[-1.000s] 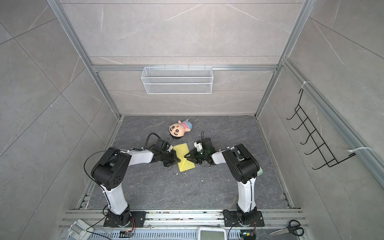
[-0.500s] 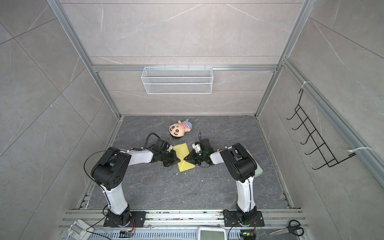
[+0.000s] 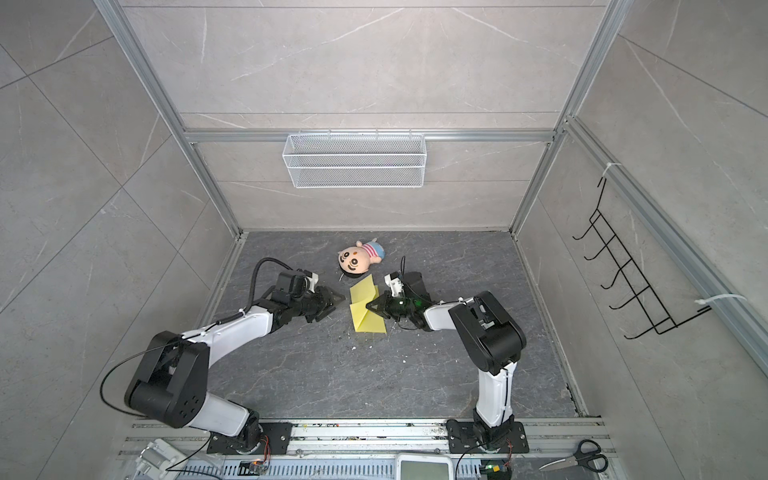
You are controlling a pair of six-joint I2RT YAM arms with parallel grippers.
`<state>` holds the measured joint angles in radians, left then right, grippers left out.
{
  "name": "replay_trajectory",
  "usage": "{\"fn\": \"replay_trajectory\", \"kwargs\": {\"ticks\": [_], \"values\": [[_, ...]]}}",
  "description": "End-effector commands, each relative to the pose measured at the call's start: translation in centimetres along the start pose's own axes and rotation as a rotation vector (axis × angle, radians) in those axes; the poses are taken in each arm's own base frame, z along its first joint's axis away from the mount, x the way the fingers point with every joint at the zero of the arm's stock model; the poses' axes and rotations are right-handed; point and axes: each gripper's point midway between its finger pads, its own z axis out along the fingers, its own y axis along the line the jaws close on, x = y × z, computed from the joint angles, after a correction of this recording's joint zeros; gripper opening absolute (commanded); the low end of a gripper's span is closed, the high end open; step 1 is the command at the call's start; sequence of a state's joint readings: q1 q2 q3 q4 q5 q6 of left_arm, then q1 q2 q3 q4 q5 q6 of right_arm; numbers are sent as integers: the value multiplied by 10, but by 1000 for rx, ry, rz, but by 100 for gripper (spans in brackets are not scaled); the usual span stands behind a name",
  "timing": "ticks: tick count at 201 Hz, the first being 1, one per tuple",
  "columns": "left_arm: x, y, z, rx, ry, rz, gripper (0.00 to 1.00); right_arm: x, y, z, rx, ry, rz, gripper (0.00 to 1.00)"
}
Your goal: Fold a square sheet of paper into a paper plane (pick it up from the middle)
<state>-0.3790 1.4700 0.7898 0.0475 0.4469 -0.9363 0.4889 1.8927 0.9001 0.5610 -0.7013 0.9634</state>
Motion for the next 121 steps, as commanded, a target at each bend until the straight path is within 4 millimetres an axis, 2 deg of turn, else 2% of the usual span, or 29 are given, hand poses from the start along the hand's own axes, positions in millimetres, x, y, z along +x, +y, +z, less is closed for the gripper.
{"fn": "replay_trajectory", "kwargs": {"ticks": [1,16,39,58,74,88,121], "values": [[4,-31,-11,164,-13,37,72,-18,48,-16,-140,-62,-39,0],[5,-49,-20,267,-23,65,79,-23,72,-23,-207,-73,-41,0],[7,-77,-32,410,-24,72,84,-27,99,-33,-287,-75,-47,0],[7,-99,-43,510,-26,103,86,-27,112,-36,-314,-65,-51,0],[7,-109,-45,538,-3,119,86,-28,118,-39,-333,-65,-48,0],[8,-111,-43,532,18,115,82,-28,123,-40,-349,-64,-45,0],[7,-121,-41,580,49,119,62,-28,130,-44,-391,-62,-41,0]]}}
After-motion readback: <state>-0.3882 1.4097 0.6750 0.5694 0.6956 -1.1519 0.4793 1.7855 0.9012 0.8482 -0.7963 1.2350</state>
